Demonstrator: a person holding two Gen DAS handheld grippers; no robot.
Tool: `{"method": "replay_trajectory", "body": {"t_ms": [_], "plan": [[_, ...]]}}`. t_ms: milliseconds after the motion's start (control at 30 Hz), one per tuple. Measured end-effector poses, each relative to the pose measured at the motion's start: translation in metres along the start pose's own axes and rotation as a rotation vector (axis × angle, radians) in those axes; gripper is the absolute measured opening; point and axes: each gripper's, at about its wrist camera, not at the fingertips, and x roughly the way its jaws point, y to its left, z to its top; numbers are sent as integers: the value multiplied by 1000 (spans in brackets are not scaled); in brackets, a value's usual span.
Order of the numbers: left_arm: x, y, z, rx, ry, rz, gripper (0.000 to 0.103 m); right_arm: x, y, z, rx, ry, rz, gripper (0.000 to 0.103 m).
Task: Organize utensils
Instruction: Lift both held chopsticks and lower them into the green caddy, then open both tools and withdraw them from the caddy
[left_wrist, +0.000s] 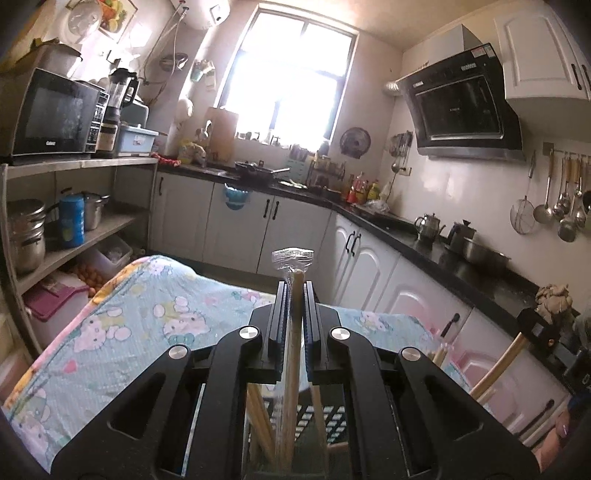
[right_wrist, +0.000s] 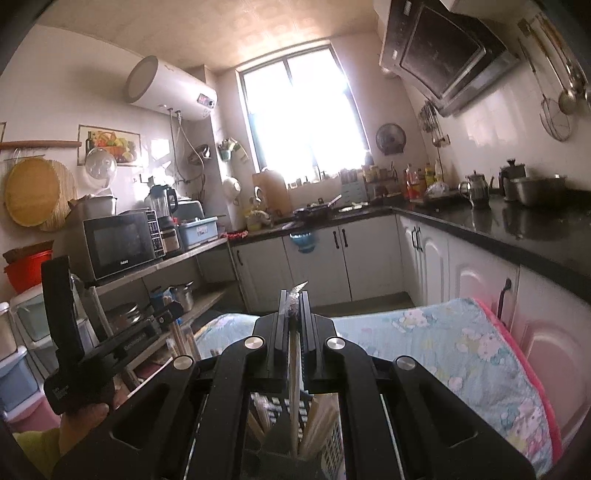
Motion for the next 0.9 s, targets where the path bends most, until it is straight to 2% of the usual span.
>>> {"method": "replay_trajectory", "body": {"t_ms": [167, 233, 300, 367, 433, 533, 900], "plan": [[-3, 3, -7, -3, 36, -3, 9, -5, -5, -8, 20, 40, -3, 6], [-6, 7, -10, -14, 50, -7, 15, -9, -6, -10, 18, 54, -2, 6], [-10, 9, -12, -17, 59, -4, 17, -12, -6, -12, 20, 66, 4, 11], [-14, 11, -15, -14, 66, -4, 19, -15, -6, -15, 24, 79, 7, 22], [-18, 12, -18, -12, 77, -1, 23, -19, -5, -18, 22, 86, 9, 22], [-25, 14, -21, -21, 94, -9, 30, -24, -3, -21, 18, 102, 10, 30], [-57, 14, -34, -19, 133, -41, 54, -49, 6, -31, -17, 127, 0, 49]]}}
